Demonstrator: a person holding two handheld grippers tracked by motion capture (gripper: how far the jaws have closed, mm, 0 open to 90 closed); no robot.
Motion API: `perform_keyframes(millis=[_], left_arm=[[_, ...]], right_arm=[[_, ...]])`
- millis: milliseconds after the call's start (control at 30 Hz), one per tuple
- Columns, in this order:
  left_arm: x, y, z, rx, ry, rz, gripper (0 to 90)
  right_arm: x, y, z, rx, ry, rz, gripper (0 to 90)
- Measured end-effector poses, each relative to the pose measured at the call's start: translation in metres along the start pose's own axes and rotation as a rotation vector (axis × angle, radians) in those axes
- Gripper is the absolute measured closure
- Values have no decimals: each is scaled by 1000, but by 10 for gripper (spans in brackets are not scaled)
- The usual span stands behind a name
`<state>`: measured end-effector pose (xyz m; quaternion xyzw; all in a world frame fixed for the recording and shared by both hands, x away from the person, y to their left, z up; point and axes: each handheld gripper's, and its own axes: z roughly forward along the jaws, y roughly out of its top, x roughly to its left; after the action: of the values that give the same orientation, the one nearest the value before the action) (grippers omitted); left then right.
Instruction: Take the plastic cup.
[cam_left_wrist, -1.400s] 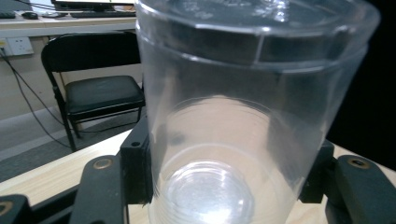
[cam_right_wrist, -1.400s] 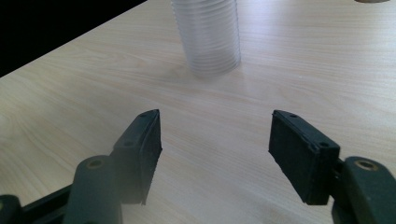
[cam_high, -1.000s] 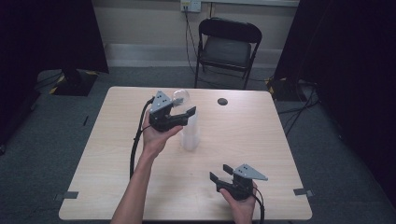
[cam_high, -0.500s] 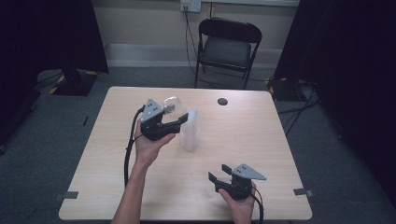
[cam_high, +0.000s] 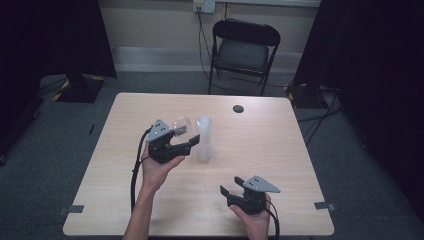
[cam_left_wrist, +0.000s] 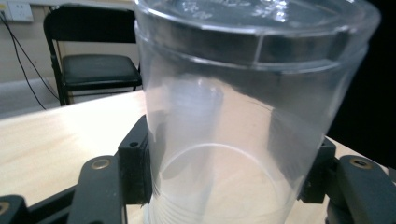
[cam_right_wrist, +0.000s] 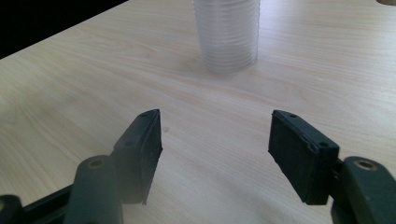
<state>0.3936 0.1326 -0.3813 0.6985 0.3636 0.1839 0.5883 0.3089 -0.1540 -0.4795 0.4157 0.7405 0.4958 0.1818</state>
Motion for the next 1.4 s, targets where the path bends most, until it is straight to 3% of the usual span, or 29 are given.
perform_keyframes(millis=[100,200,567,700,967,1300,1400], left_arm=[[-1,-6,-1,14,-19,-8,373],[-2,-14,-1,32,-49,-62,373],[-7,-39,-6,86,-112,-150,371],[-12,-49,-10,101,-140,-186,372],[-14,-71,-8,115,-155,-243,374],[-15,-84,-18,77,-231,-357,378],[-15,-85,-21,60,-241,-374,378]], right_arm=[[2,1,1,5,3,-12,344],[4,2,2,-3,2,-15,344],[10,5,4,-28,33,-12,390],[18,8,10,-20,58,-49,419],[27,10,14,-43,92,-72,460],[36,11,19,-58,122,-115,511],[37,14,20,-79,136,-123,528]])
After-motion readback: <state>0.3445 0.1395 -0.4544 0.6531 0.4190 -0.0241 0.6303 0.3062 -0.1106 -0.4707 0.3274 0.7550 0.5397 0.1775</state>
